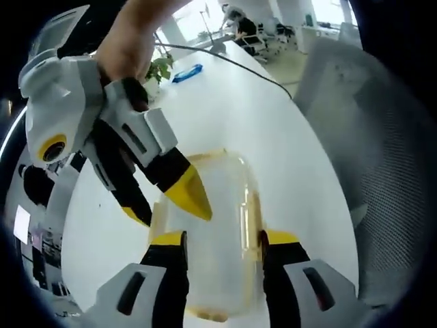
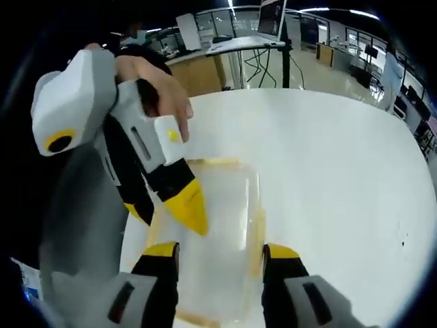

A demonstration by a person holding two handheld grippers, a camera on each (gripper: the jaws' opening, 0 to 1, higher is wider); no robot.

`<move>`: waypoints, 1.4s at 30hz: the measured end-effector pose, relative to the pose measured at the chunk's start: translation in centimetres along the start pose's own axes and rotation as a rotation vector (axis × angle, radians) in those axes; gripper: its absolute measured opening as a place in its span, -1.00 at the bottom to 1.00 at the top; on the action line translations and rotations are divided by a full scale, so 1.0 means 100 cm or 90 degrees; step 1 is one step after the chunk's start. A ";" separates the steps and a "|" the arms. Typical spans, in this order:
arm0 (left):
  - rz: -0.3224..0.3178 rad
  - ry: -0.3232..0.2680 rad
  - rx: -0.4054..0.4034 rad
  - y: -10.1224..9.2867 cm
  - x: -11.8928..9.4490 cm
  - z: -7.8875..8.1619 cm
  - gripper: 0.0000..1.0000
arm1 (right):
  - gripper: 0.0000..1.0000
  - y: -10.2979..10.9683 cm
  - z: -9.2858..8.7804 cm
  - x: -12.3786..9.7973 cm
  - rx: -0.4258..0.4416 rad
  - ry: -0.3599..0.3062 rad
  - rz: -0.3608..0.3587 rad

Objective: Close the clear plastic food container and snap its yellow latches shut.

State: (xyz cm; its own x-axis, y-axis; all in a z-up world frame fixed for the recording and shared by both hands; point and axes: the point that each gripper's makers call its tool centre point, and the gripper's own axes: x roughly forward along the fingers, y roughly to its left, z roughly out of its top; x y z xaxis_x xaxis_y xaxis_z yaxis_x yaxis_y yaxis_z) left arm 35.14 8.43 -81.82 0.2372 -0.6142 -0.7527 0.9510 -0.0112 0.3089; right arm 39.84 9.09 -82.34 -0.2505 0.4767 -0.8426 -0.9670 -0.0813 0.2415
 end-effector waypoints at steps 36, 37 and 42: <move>0.017 0.008 0.013 -0.008 -0.004 0.011 -0.05 | 0.00 0.003 0.006 0.001 -0.042 0.058 0.045; 0.016 0.010 0.014 -0.009 -0.003 0.010 -0.06 | -0.01 0.003 0.006 0.001 -0.042 0.058 0.044; 0.010 0.014 0.010 -0.011 -0.004 0.008 -0.06 | -0.01 0.000 0.007 -0.002 -0.040 0.053 0.038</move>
State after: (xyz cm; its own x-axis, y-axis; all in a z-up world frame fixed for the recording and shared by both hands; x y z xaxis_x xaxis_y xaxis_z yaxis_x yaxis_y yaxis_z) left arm 33.87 8.01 -81.37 0.2571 -0.5967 -0.7602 0.9437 -0.0145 0.3305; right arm 39.94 9.57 -81.80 -0.3084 0.3954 -0.8652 -0.9506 -0.1631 0.2643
